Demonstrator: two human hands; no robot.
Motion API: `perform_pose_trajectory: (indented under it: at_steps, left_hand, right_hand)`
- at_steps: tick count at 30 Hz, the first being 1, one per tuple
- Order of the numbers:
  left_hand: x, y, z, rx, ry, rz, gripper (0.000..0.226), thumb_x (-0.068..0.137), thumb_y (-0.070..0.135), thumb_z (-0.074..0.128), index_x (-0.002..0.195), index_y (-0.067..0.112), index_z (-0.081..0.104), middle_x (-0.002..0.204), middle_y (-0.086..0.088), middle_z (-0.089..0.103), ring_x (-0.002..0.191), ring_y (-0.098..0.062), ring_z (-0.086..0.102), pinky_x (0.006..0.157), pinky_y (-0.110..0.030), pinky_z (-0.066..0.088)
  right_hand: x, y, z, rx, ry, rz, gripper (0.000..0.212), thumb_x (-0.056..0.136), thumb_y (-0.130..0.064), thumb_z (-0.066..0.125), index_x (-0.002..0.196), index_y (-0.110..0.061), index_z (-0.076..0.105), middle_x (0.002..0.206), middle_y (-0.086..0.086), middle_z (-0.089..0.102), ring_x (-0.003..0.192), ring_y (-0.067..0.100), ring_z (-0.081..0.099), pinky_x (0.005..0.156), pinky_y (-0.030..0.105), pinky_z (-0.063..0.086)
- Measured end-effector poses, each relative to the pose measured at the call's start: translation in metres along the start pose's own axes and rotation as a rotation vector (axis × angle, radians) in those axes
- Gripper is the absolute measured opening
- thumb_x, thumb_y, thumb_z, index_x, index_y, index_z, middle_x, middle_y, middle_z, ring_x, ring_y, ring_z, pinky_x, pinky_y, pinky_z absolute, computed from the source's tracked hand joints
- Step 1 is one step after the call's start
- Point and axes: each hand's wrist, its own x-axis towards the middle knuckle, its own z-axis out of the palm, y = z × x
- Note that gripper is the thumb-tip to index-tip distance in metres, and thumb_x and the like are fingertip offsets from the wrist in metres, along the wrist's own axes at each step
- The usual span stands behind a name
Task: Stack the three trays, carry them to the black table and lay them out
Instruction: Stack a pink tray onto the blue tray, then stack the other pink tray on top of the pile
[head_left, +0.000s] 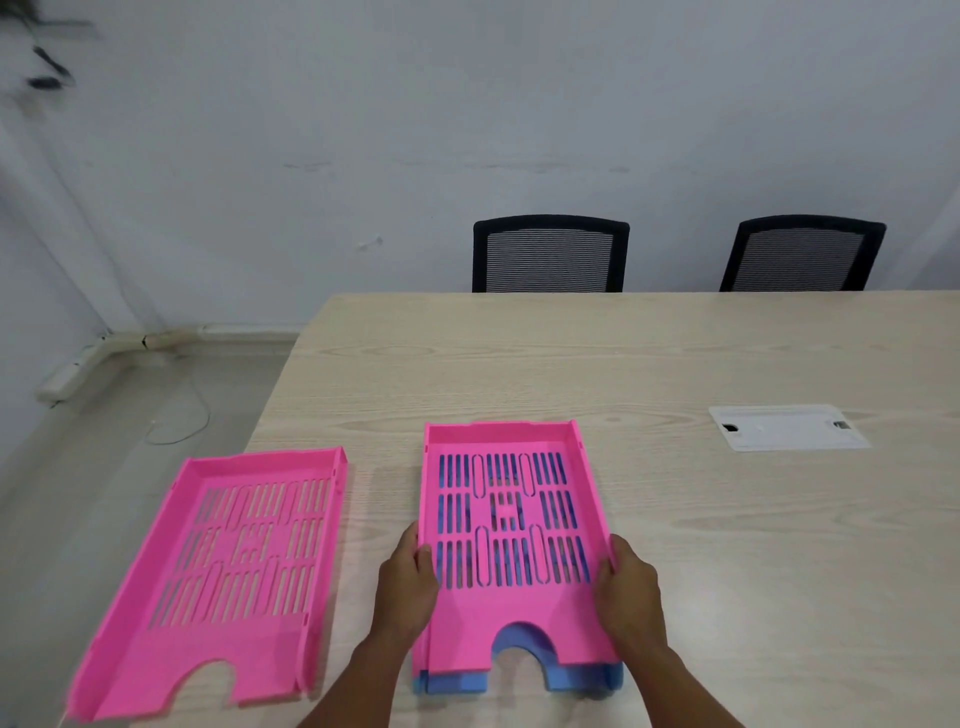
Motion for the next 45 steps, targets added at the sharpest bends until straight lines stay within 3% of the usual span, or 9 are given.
perform_pose_trajectory:
  at_steps: [7,14,17,20,21,23,33,40,45]
  left_hand:
    - [-0.002,0.004,0.002,0.005,0.008,-0.012,0.038,0.103,0.012,0.036,0.138,0.019,0.048,0.098,0.002,0.072,0.076,-0.012,0.069,0.064,-0.022,0.051]
    - [0.004,-0.005,0.002,0.057,-0.020,0.002,0.036,0.103,0.014,0.036,0.136,0.017,0.048,0.095,-0.001,0.073,0.072,-0.014,0.068,0.062,-0.024,0.051]
    - [0.002,0.001,-0.003,0.047,-0.054,0.033,0.035,0.102,0.015,0.038,0.134,0.022,0.047,0.109,0.002,0.072,0.087,-0.009,0.069,0.079,-0.035,0.059]
    - [0.001,0.006,-0.009,0.060,-0.050,0.024,0.044,0.102,0.018,0.041,0.145,0.021,0.037,0.133,0.006,0.056,0.121,-0.020,0.060,0.102,-0.039,0.049]
    - [0.002,0.006,-0.012,0.076,-0.034,0.011,0.047,0.101,0.020,0.042,0.148,0.019,0.034,0.140,0.000,0.053,0.129,-0.023,0.053,0.106,-0.040,0.046]
    - [0.005,0.004,-0.017,0.100,-0.007,0.010,0.050,0.100,0.024,0.044,0.149,0.021,0.033,0.148,-0.006,0.048,0.135,-0.025,0.048,0.109,-0.043,0.044]
    - [0.005,-0.009,-0.074,0.105,0.178,0.055,0.037,0.097,0.017,0.052,0.134,0.015,0.054,0.132,-0.011,0.064,0.125,-0.025,0.058,0.104,-0.037,0.047]
    - [-0.007,-0.041,-0.136,0.128,0.298,0.016,0.035,0.097,0.018,0.051,0.132,0.019,0.055,0.126,-0.008,0.068,0.116,-0.024,0.063,0.099,-0.033,0.047]
    - [-0.016,-0.065,-0.178,0.128,0.349,-0.065,0.035,0.098,0.019,0.051,0.132,0.019,0.054,0.127,-0.010,0.067,0.109,-0.034,0.066,0.101,-0.045,0.051]
  right_hand:
    - [-0.003,0.001,0.000,0.020,-0.013,-0.007,0.017,0.099,-0.007,0.041,0.094,-0.012,0.056,0.078,0.004,0.066,0.067,0.019,0.065,0.063,0.038,0.057]
    - [-0.004,-0.003,0.000,0.028,-0.043,0.016,0.017,0.096,-0.003,0.041,0.096,-0.012,0.055,0.084,0.005,0.067,0.071,0.019,0.066,0.069,0.042,0.061]
    - [-0.007,-0.010,-0.003,0.049,0.005,0.001,0.014,0.094,-0.004,0.045,0.099,-0.013,0.054,0.091,0.004,0.065,0.078,0.018,0.065,0.073,0.039,0.061]
    - [-0.005,-0.016,-0.006,0.028,0.070,-0.052,0.020,0.093,-0.006,0.046,0.110,-0.013,0.054,0.100,0.003,0.061,0.087,0.019,0.063,0.076,0.034,0.057]
    - [-0.004,-0.019,-0.006,0.014,0.079,-0.084,0.024,0.092,-0.007,0.047,0.113,-0.014,0.054,0.101,0.003,0.062,0.090,0.020,0.063,0.078,0.035,0.058]
    - [-0.004,-0.026,-0.007,-0.006,0.088,-0.150,0.030,0.091,-0.006,0.048,0.119,-0.014,0.055,0.103,0.003,0.062,0.094,0.021,0.063,0.081,0.037,0.058]
    - [-0.004,-0.080,0.042,-0.044,0.060,-0.334,0.041,0.089,-0.002,0.059,0.130,0.003,0.061,0.130,0.022,0.064,0.122,0.036,0.059,0.107,0.041,0.044]
    - [-0.026,-0.136,0.106,0.024,-0.066,-0.494,0.038,0.092,-0.003,0.058,0.129,0.005,0.061,0.132,0.023,0.063,0.125,0.035,0.058,0.111,0.039,0.038]
    - [-0.050,-0.174,0.152,0.051,-0.133,-0.545,0.038,0.089,-0.002,0.062,0.127,0.004,0.062,0.127,0.021,0.066,0.120,0.035,0.060,0.108,0.039,0.041]
